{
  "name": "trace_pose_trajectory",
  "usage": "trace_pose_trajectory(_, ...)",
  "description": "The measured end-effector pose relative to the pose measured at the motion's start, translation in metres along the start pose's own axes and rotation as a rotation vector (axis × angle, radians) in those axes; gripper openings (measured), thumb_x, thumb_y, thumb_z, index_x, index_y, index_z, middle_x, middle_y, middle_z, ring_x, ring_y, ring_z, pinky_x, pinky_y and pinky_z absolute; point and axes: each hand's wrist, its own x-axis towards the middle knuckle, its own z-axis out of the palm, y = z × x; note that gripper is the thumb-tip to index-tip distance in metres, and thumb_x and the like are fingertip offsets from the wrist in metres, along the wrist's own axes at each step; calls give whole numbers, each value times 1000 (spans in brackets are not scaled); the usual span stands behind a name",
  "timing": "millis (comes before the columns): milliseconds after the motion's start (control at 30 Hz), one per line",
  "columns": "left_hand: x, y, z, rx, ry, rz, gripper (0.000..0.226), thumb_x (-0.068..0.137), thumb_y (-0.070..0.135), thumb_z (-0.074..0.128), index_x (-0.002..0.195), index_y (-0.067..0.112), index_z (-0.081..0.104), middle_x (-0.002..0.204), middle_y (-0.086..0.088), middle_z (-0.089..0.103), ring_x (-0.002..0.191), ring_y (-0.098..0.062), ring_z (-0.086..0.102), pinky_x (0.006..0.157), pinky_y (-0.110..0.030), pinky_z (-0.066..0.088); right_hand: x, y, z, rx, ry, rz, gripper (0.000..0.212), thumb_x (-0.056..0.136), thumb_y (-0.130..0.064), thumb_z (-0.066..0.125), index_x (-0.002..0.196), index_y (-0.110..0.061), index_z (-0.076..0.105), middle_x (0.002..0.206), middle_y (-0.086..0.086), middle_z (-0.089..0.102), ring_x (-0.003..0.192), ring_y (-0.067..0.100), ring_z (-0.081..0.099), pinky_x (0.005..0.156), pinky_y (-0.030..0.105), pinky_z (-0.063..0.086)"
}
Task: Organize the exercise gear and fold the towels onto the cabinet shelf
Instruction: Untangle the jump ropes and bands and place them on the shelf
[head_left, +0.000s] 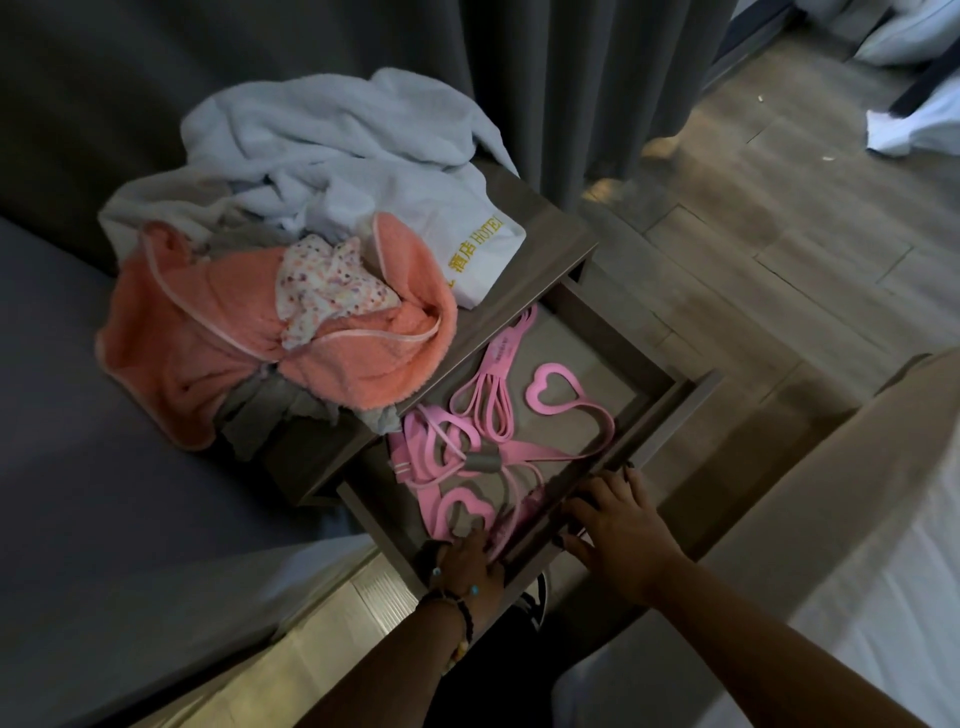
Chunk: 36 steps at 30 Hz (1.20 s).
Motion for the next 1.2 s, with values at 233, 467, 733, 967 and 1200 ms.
trace_pose_trajectory(233,-30,5,-29,-188,356,206,33,94,23,47,122,15,63,122,-5,55,116,-24,49,103,-39,42,-9,-19,-14,239,51,40,59,90,-49,47,144,-30,34,150,-2,31,141,21,23,119,41,17)
trace_pose_trajectory(467,-76,26,-105,-351,707,617,48,97,51,40,121,17,62,131,10,50,126,7,38,100,-11,37,0,-69,-62,626,268,-61,69,89,-32,62,148,-33,26,149,-6,24,130,13,39,103,29,44)
trace_pose_trajectory(733,-118,40,-160,-830,525,479,43,94,52,46,106,18,70,99,-1,72,95,-13,66,82,-23,51,28,-111,-88,855,309,-155,89,84,-28,72,145,-47,11,156,-9,15,135,2,24,85,-9,26)
trace_pose_trajectory(967,-125,36,-188,-1078,560,555,36,93,27,56,90,-7,67,87,-26,67,80,-41,62,73,-39,55,41,-130,-92,1056,316,-346,56,75,-2,77,126,-15,60,123,-2,60,114,4,55,96,26,47)
trace_pose_trajectory(1200,-96,20,-204,-1175,547,499,34,83,42,64,102,14,66,102,-3,72,97,-16,68,83,-30,54,31,-120,-133,1291,288,-238,30,80,9,67,101,-12,68,85,12,66,74,11,65,67,26,54)
